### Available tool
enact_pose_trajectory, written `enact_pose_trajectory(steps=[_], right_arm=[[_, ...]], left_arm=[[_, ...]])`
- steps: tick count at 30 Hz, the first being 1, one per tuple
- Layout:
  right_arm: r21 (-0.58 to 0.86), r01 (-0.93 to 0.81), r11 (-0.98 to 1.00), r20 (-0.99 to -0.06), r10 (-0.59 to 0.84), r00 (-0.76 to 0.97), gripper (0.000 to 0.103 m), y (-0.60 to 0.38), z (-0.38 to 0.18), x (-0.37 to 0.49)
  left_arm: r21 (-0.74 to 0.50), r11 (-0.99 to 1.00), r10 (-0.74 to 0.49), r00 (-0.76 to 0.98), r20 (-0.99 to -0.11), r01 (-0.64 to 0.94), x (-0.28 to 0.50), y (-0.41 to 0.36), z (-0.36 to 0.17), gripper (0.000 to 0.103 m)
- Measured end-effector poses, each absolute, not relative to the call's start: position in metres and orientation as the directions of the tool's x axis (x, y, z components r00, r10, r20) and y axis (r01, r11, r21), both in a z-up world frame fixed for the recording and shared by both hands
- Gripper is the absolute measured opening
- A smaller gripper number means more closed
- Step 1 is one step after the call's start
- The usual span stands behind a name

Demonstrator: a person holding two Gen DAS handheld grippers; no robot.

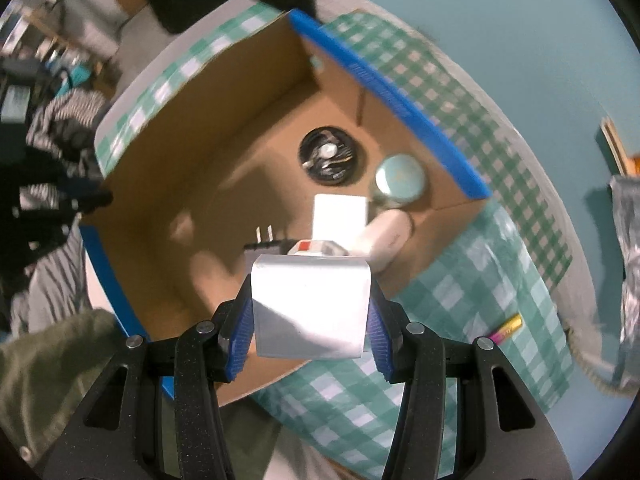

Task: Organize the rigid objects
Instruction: 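Carry the white cube charger with the right gripper into the box and release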

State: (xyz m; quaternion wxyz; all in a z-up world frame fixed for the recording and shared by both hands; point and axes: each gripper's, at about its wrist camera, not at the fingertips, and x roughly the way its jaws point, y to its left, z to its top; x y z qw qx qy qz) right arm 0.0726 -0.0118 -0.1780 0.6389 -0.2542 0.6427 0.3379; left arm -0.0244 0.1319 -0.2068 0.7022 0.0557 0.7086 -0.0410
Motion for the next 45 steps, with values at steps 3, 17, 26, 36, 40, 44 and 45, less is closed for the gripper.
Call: enact_pose_trajectory(steps=[3, 17, 26, 36, 40, 44, 45], right_arm=[[0.112, -0.793, 0.598, -0.993, 0.090, -0.073, 0.050, -0.005, -0.188, 0.064], [0.076, -0.884, 0.462, -0.996, 0.003, -0.084, 0.050, 0.003, -0.213, 0.045], [0.087, -0.885, 0.458, -0.996, 0.010, -0.092, 0.050, 0.004, -0.211, 0.047], [0.096, -0.825, 0.557, -0.995, 0.079, -0.063, 0.050, -0.015, -0.188, 0.068], [0.108, -0.779, 0.618, -0.992, 0.116, -0.045, 0.050, -0.030, -0.175, 0.076], [0.100, -0.732, 0.674, -0.991, 0.131, -0.014, 0.050, -0.044, -0.165, 0.083], [0.098, -0.722, 0.685, -0.991, 0.133, -0.008, 0.050, -0.047, -0.162, 0.085]], left_arm=[[0.020, 0.990, 0.021, -0.008, -1.000, 0.137, -0.024, 0.132, -0.207, 0.008], [0.018, 0.991, 0.019, -0.008, -1.000, 0.133, -0.023, 0.133, -0.206, 0.008], [0.019, 0.991, 0.020, -0.009, -1.000, 0.132, -0.024, 0.134, -0.205, 0.008], [0.025, 0.991, 0.026, -0.009, -1.000, 0.132, -0.024, 0.133, -0.204, 0.008], [0.027, 0.991, 0.028, -0.009, -1.000, 0.128, -0.024, 0.133, -0.204, 0.008], [0.029, 0.992, 0.031, -0.010, -0.999, 0.126, -0.023, 0.132, -0.204, 0.008], [0.030, 0.991, 0.031, -0.011, -0.999, 0.127, -0.023, 0.132, -0.204, 0.008]])
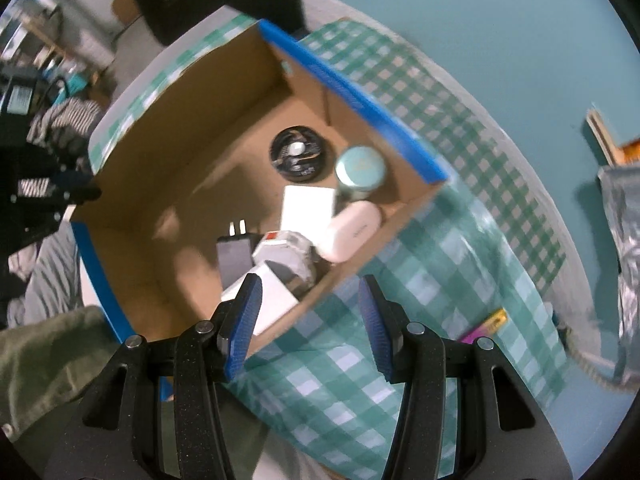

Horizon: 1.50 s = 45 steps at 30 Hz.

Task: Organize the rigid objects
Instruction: 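Carry the white cube charger with the right gripper into the box and release, then move the right gripper to the pink-gold SANY lighter and grasp it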

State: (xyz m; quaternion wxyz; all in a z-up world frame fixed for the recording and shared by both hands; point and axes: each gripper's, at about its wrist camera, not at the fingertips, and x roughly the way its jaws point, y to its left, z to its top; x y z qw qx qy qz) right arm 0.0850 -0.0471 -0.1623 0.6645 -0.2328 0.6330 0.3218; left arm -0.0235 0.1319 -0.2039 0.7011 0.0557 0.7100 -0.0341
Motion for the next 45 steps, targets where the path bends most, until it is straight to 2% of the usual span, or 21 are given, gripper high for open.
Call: enact_pose_trajectory(steps=[15, 19, 22, 32, 38, 42, 45], right_arm=[[0.041, -0.568, 0.822, -0.996, 0.079, 0.041, 0.050, -0.111, -0.153, 0.106], [0.018, -0.495, 0.869, -0.998, 0.043, 0.038, 0.064, -0.134, -0.168, 0.114], [0.025, -0.448, 0.894, -0.999, 0.038, 0.020, 0.064, -0.149, -0.181, 0.119], [0.095, -0.107, 0.990, -0.993, 0.087, -0.079, 0.066, -0.223, -0.234, 0.160], [0.077, 0.045, 0.996, -0.992, 0.081, -0.092, 0.066, -0.251, -0.258, 0.184], [0.052, 0.070, 0.996, -0.993, 0.059, -0.104, 0.066, -0.257, -0.271, 0.192], [0.048, 0.101, 0.994, -0.990, 0.061, -0.128, 0.054, -0.261, -0.280, 0.192]], left_arm=[[0.033, 0.992, 0.035, -0.017, -0.999, 0.121, -0.023, 0.132, -0.204, 0.008], [0.032, 0.993, 0.035, -0.018, -0.999, 0.117, -0.023, 0.132, -0.204, 0.008], [0.033, 0.993, 0.036, -0.020, -0.999, 0.115, -0.023, 0.132, -0.204, 0.008], [0.036, 0.994, 0.038, -0.022, -0.999, 0.105, -0.022, 0.132, -0.204, 0.008], [0.035, 0.995, 0.038, -0.022, -0.999, 0.094, -0.022, 0.133, -0.205, 0.008], [0.036, 0.996, 0.038, -0.022, -0.999, 0.085, -0.022, 0.133, -0.205, 0.008], [0.039, 0.996, 0.041, -0.022, -0.999, 0.082, -0.022, 0.132, -0.204, 0.008]])
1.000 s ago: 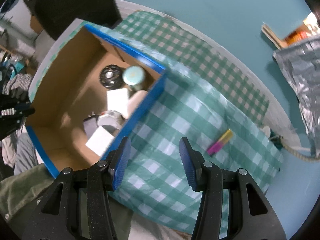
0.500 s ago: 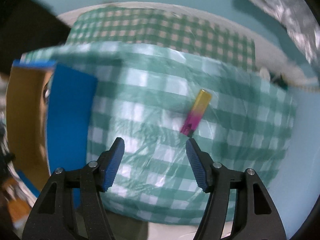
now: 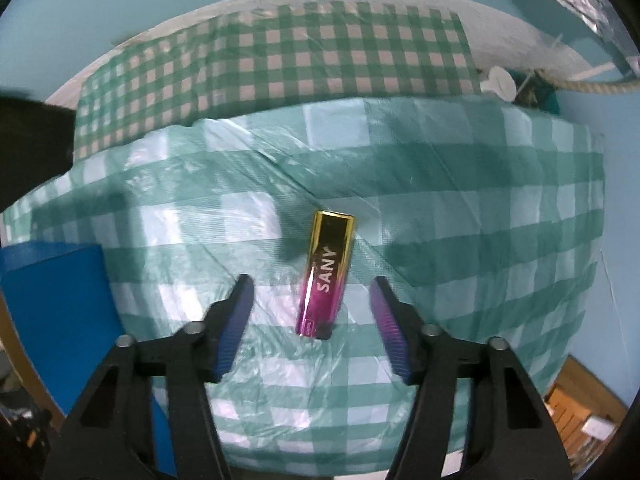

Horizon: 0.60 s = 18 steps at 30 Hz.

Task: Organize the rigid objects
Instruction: 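Move the right gripper to the pink-gold SANY lighter and grasp it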

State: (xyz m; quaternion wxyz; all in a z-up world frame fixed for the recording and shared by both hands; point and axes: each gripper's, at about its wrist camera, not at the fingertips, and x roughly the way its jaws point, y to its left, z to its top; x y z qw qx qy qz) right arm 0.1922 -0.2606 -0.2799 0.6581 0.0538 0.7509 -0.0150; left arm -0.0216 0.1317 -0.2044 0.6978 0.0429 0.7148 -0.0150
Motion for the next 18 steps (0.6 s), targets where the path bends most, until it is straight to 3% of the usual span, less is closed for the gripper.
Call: enact_pose_trajectory(steps=[4, 10, 15, 18], right_arm=[[0.048, 0.119, 0.992, -0.987, 0.065, -0.144, 0.053, -0.263, -0.288, 0.190], [0.046, 0.143, 0.989, -0.987, 0.067, -0.144, 0.038, -0.264, -0.297, 0.189], [0.024, 0.135, 0.991, -0.991, 0.041, -0.127, 0.034, -0.261, -0.297, 0.185], [-0.014, 0.127, 0.992, -0.993, 0.002, -0.121, 0.024, -0.261, -0.296, 0.184]], left_arm=[[0.035, 0.997, 0.037, -0.022, -0.999, 0.069, -0.021, 0.132, -0.204, 0.008], [0.034, 0.997, 0.036, -0.022, -0.999, 0.067, -0.021, 0.132, -0.204, 0.008], [0.035, 0.997, 0.036, -0.022, -0.999, 0.069, -0.021, 0.132, -0.204, 0.008], [0.035, 0.997, 0.037, -0.022, -0.999, 0.070, -0.022, 0.132, -0.204, 0.008]])
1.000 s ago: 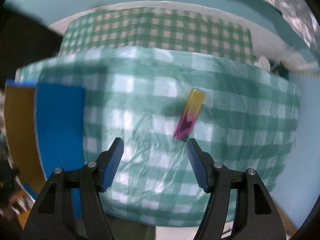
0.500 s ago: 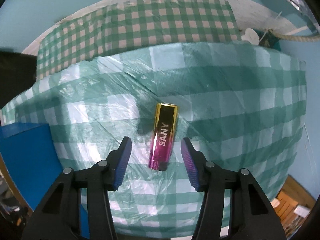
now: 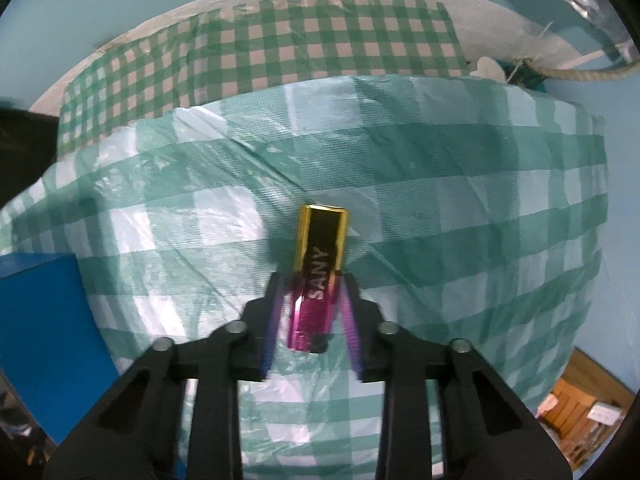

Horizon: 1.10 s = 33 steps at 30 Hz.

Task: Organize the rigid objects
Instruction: 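Move the right gripper to the pink-gold SANY lighter and grasp it, then carry the SANY lighter with the right gripper into the box and release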

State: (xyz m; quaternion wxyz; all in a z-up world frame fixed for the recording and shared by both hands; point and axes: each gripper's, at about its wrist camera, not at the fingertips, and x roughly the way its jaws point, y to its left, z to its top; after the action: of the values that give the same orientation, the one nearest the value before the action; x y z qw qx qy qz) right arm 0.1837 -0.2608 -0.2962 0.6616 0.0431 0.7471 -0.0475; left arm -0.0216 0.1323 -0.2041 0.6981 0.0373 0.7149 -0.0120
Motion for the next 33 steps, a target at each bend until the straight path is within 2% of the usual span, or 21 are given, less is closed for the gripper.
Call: enact_pose_trajectory(steps=[13, 33], right_arm=[[0.024, 0.055, 0.998, -0.990, 0.032, -0.140, 0.022, -0.256, -0.287, 0.171], [0.124, -0.188, 0.974, -0.992, 0.114, -0.061, 0.022, -0.189, -0.199, 0.149]], left_arm=[[0.032, 0.996, 0.034, -0.021, -0.999, 0.083, -0.022, 0.133, -0.205, 0.008], [0.027, 0.994, 0.028, -0.011, -1.000, 0.107, -0.022, 0.134, -0.204, 0.008]])
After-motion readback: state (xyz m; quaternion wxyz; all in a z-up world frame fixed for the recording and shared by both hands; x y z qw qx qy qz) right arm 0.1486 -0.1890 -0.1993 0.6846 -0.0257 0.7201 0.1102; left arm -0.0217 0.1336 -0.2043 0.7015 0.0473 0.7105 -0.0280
